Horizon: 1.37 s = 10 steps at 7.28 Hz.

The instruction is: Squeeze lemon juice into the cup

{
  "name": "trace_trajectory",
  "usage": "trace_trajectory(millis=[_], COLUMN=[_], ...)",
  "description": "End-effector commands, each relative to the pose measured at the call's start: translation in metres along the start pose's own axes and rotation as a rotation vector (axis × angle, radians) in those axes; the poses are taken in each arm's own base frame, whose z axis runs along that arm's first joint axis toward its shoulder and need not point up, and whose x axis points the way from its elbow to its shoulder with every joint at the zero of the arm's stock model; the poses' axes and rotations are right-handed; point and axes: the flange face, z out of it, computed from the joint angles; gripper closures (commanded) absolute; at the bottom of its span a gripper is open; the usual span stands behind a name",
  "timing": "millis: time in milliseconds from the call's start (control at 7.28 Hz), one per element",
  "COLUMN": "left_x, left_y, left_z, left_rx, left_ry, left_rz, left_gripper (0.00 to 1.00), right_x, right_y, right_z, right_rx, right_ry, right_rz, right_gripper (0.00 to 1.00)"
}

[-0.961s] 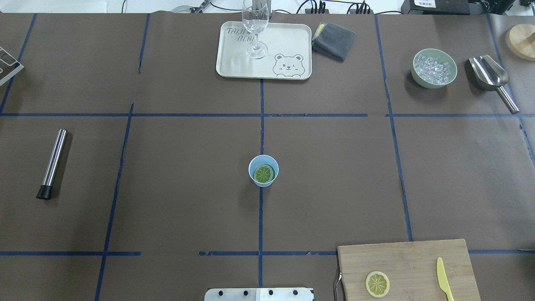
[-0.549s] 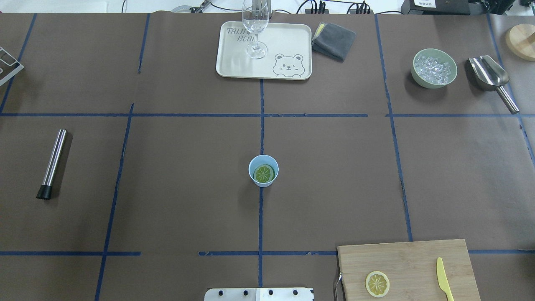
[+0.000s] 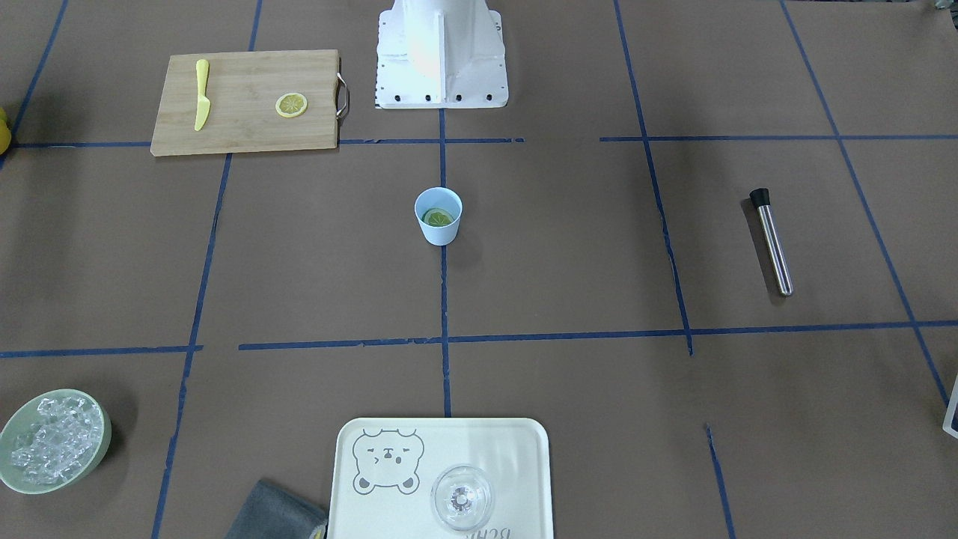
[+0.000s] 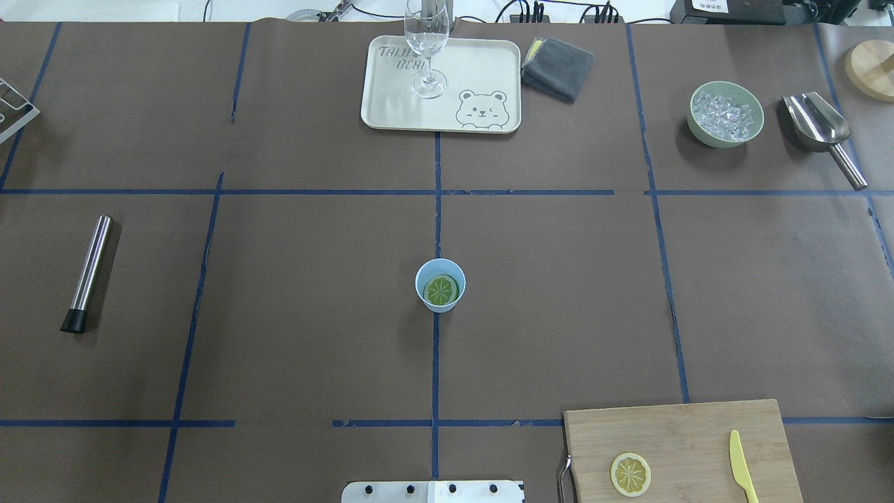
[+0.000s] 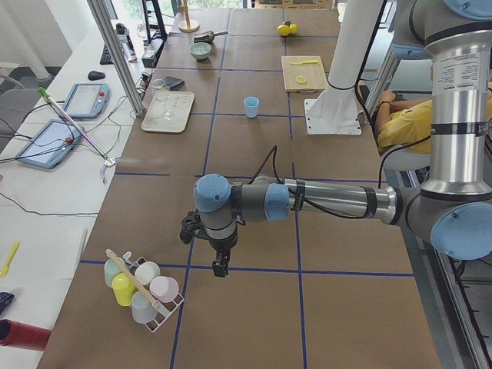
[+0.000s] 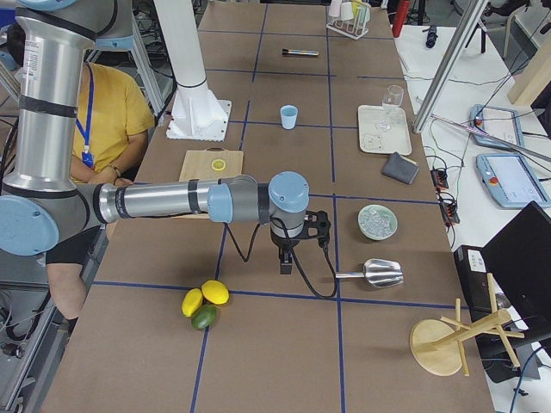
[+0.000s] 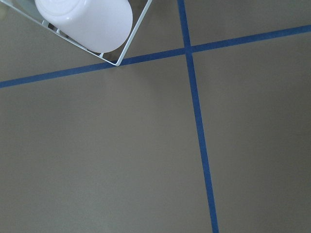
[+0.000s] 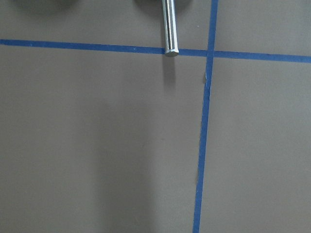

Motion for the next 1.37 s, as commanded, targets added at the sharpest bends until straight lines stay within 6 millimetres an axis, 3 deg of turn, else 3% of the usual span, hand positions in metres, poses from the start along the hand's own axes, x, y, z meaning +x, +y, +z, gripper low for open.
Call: trace_trajectory(millis=[0,1236], left_x=[0.0083,0.0063], left_y=[0.0027,0.0009], left_z=[0.0008,-0.0032], left_rx=[0.018,0.031], left_ry=[0.09,0.083], left_rz=[0.0,0.002], left_gripper=[0.0,0.0], right_x=[-0.0016,0.0044], right_y=[-0.0001,0.0028], right_z=[-0.0016,0.0002], right_rx=[0.004,-0.001], right_ry=[-0.001,0.039], right_rz=[-0.003,-0.012], right_gripper=[0.0,0.0])
